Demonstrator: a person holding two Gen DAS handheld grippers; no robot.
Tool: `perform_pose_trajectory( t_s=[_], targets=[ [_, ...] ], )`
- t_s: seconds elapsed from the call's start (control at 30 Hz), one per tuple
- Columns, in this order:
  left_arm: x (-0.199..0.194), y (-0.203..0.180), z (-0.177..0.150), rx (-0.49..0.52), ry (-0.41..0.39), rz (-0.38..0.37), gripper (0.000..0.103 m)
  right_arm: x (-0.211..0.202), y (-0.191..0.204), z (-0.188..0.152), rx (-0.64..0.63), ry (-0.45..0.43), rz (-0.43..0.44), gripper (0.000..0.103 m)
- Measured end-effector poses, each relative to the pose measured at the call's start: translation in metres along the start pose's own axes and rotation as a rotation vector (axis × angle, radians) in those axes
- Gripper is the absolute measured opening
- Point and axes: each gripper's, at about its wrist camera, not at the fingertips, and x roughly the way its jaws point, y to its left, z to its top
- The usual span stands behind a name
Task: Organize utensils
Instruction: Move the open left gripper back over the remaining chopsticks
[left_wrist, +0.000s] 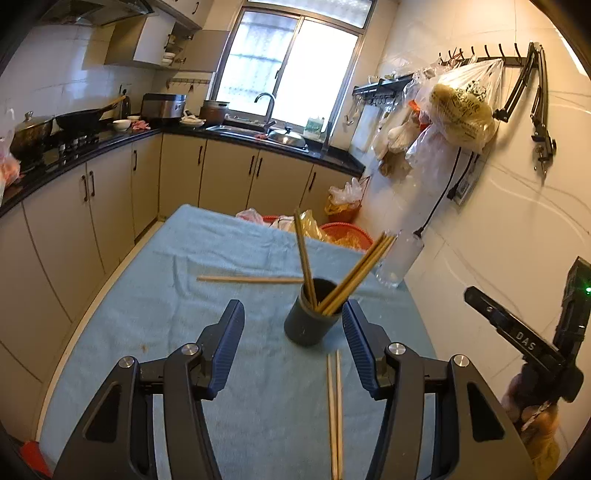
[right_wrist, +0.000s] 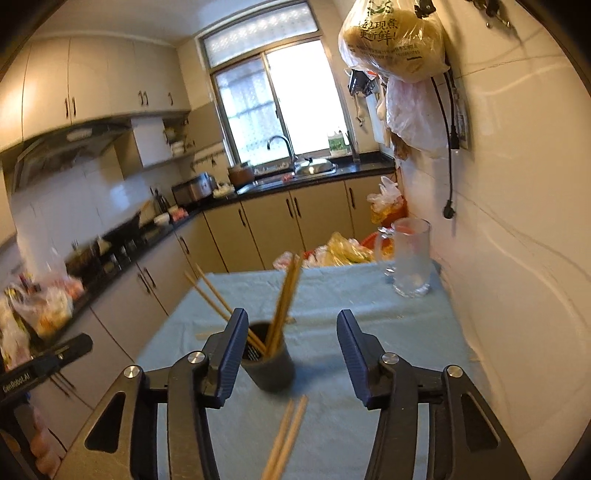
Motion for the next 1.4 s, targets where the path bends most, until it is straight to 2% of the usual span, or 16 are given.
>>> perform_pose_trajectory(
  t_s=[0.1,0.2,0.3,0.4,0.57,0.8,1.1,1.4],
  targets=[
    [-0.006,0.003,-0.016,0.005,-0.010,0.036,0.054,-0.011,-0.003,-0.015,-0.055,0.037,-0.040,0.056],
    [-0.011,0.005,-0.032,0.033,-0.041,0.106,0.056,-0.018,-0.004,-0.032,-0.121,0.073,-0.087,0.059],
    [-0.013,0.005,-0.047,0.077,-0.066,0.193,0.057,-0.021,-0.004,-0.053,-0.167,0.115,-0.103,0.061],
    [-0.012,0.006,-0.057,0.085,-0.058,0.223,0.058,-0.017,-0.006,-0.072,-0.175,0.155,-0.101,0.062],
    [-0.005,0.011,-0.077,0.077,-0.014,0.245,0.060,-0.001,-0.008,-0.107,-0.097,0.228,-0.046,0.062],
    [0.015,0.008,-0.093,0.136,0.068,0.263,0.060,0.021,0.000,-0.140,-0.038,0.299,0.014,0.062],
    [0.034,0.018,-0.103,0.124,0.132,0.263,0.060,0.044,0.002,-0.160,0.012,0.364,0.044,0.062],
    [0.058,0.032,-0.107,0.088,0.206,0.246,0.060,0.067,0.005,-0.173,0.010,0.408,0.027,0.062]
  ],
)
